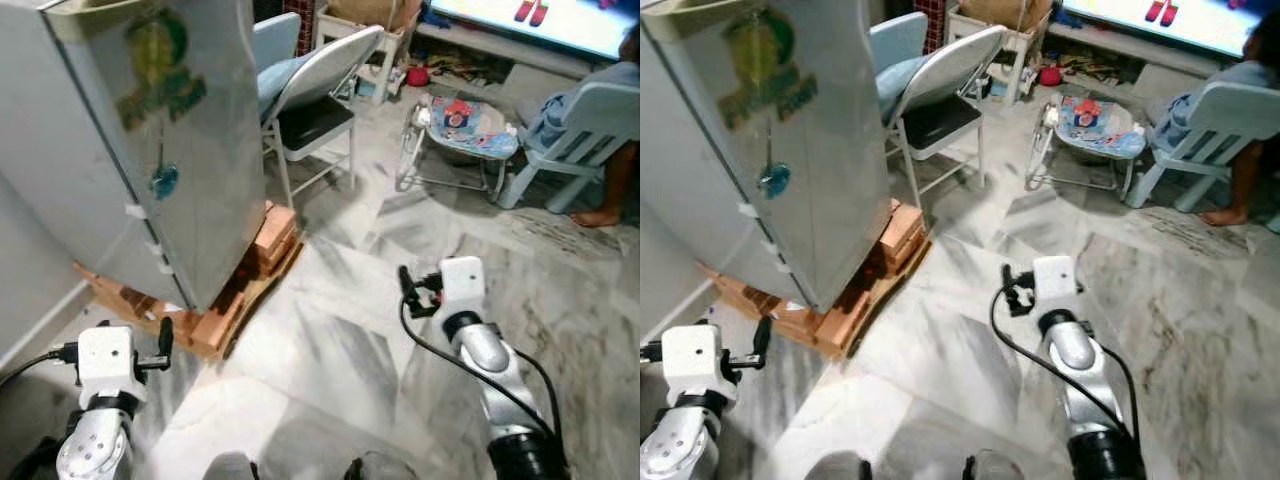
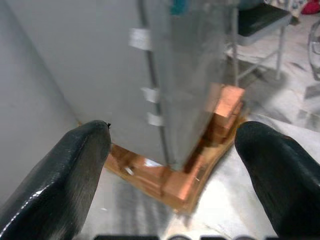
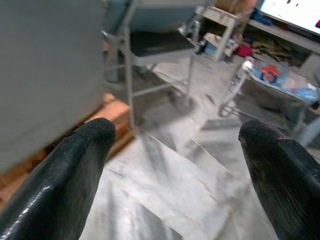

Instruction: Restocking fridge

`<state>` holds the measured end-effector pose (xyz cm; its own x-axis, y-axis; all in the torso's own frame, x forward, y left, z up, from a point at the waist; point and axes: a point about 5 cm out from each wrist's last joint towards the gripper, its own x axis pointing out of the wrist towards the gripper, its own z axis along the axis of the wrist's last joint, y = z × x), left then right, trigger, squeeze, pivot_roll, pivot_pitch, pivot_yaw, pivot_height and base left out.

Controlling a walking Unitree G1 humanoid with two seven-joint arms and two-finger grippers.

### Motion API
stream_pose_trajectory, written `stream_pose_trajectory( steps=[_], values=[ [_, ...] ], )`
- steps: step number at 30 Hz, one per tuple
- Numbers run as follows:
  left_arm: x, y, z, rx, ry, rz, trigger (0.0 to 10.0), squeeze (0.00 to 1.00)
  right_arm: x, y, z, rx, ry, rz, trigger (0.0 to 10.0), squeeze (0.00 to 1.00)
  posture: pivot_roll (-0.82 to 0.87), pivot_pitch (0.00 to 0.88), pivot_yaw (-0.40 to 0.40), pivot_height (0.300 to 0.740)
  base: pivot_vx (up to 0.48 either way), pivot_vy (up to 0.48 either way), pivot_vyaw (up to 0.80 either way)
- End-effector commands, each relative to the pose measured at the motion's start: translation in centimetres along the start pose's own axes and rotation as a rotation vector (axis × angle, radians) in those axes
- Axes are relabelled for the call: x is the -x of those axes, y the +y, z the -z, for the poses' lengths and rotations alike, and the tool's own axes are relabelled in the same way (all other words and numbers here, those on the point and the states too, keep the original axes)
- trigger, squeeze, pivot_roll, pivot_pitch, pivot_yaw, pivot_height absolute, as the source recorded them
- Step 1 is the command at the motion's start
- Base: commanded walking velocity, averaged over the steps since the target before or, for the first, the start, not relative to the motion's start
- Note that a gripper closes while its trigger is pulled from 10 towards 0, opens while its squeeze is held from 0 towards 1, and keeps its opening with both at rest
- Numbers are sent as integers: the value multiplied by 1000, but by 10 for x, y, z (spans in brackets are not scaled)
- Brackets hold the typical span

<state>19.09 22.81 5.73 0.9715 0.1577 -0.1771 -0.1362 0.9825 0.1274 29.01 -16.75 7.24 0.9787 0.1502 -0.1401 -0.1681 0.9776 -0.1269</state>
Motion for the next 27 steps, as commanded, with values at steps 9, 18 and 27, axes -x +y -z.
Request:
stream_pose_trajectory(
  steps=[9, 18, 27],
  values=[
    [1, -11, 0, 24, -3, 38, 10000, 0, 6, -10, 7, 9, 23, 28, 10000, 0, 69, 96, -51, 740, 0, 477, -536],
    [2, -12, 1, 19, 0, 40, 10000, 0, 6, -10, 7, 17, 22, 29, 10000, 0, 72, 101, -51, 740, 0, 476, 0],
    [1, -14, -1, -11, -11, 35, 10000, 0, 7, -9, 10, 16, 39, 32, 10000, 0, 72, 103, -51, 740, 0, 166, -444]
  ],
)
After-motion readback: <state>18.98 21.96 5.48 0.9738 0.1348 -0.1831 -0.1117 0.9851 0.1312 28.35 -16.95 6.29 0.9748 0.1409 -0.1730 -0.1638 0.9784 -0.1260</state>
